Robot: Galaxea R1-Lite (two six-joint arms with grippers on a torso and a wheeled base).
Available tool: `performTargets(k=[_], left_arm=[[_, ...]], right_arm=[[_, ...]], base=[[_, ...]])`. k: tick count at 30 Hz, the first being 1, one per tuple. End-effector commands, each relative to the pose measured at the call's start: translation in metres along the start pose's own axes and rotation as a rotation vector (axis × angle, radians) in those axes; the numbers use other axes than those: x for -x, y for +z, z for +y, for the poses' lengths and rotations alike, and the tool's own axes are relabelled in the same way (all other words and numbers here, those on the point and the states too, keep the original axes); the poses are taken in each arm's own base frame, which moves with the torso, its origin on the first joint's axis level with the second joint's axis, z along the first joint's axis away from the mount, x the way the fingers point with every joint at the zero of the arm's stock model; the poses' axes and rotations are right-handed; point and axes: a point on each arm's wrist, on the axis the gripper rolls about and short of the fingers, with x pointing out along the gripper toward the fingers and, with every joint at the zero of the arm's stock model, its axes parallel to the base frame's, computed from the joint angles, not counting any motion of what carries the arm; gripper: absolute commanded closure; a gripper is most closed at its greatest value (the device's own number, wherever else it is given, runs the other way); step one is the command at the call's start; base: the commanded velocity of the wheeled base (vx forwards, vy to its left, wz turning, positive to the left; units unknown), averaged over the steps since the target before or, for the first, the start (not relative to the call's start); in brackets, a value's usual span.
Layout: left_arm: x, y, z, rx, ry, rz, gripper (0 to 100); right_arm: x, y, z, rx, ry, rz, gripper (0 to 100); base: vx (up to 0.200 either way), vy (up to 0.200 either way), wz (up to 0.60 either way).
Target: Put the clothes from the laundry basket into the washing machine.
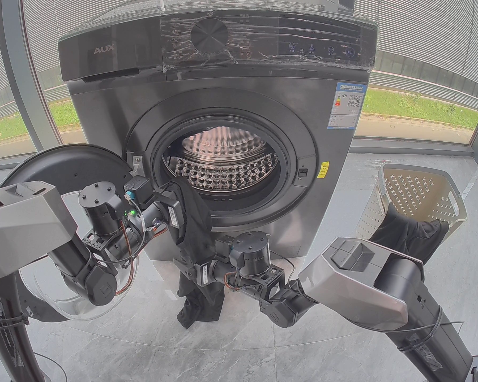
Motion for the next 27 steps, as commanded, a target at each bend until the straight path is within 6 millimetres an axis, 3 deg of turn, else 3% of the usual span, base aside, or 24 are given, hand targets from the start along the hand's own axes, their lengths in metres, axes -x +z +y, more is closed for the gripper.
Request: performTargets(k=[1,2,3,16,22,27], left_arm=[[0.000,0.000,0.000,0.000,0.000,-0.001,100],[0.000,0.000,0.000,0.000,0.000,-0.001,100],[0.000,0.000,0.000,0.000,0.000,-0.001,100],[0.001,-0.001,0.004,0.013,0.009,0.004,100],[0.002,-0.003,0.013,0.013,0.033,0.009,100],[0.002,-0.005,0.016,0.013,0.039,0.017,100]], right_arm=[[-0.007,-0.012,-0.009,-0.001,-0.039,0.007,0],[-0.009,-0.013,-0.010,-0.001,-0.047,0.005,0],[-0.011,-0.013,-0.011,-0.001,-0.051,0.001,100],[-0.013,-0.010,-0.020,0.000,-0.102,-0.027,100],[0.018,0.015,-0.019,0.008,-0.117,-0.038,100],[0.068,0.049,-0.017,0.004,-0.142,-0.027,100]], base=[[0.000,0.000,0.00],[0.000,0.000,0.00],[0.000,0.000,0.00],[0.000,0.000,0.00],[0.000,0.000,0.00],[0.000,0.000,0.00]])
